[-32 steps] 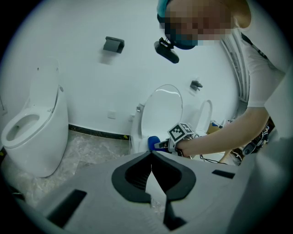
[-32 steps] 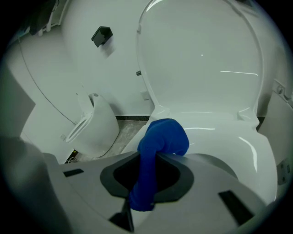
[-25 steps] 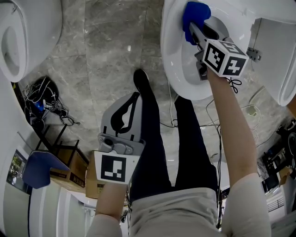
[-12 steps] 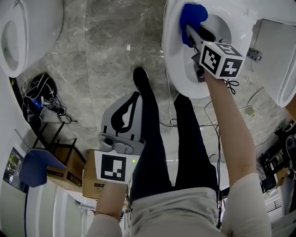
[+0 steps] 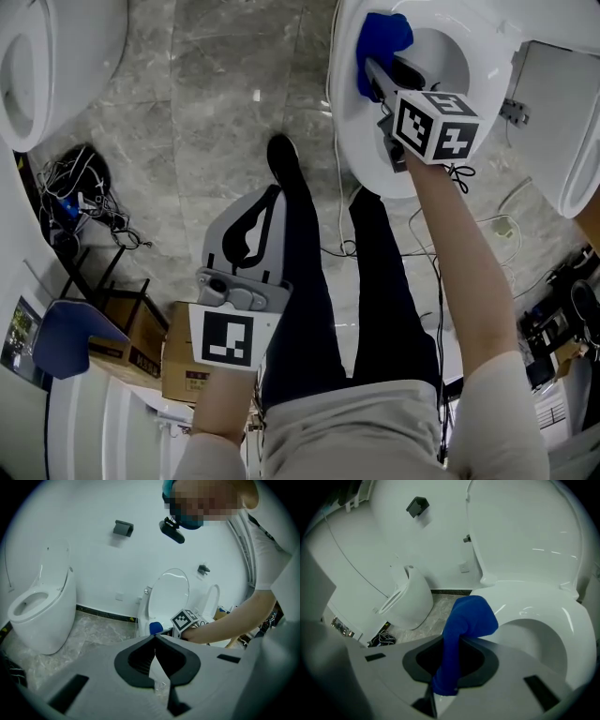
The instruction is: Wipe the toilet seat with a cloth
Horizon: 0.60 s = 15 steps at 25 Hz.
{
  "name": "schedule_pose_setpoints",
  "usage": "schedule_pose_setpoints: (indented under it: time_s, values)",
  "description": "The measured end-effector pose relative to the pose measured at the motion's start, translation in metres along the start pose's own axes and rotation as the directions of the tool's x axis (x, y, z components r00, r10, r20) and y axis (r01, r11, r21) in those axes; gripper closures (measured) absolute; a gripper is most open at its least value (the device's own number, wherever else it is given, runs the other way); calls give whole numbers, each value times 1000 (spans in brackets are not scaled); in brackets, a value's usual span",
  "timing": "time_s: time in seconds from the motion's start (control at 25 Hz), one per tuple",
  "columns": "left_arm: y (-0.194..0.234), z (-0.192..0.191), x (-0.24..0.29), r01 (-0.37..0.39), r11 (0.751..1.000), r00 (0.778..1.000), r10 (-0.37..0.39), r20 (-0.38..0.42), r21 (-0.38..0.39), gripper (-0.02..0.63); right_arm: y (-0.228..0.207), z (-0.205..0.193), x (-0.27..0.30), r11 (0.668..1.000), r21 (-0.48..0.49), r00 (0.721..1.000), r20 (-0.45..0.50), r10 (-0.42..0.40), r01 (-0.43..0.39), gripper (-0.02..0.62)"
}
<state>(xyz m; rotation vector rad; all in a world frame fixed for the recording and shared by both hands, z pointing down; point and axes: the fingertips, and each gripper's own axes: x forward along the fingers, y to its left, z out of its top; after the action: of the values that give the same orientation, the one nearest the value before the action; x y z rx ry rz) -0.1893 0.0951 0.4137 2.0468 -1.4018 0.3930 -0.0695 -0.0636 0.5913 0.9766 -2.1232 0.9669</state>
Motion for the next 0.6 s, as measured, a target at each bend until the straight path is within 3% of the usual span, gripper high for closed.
schedule_pose_setpoints:
  time_s: [0.2, 0.6]
  values:
    - [-1, -4, 1, -1, 1000, 1000, 1, 0, -10, 598, 6, -9, 4, 1000, -9, 1000, -1, -10, 10, 531]
    - [-3, -2, 0, 6, 1000, 1000, -6, 4, -4, 598, 8, -21, 1, 996, 84, 1000, -1, 18, -18, 531]
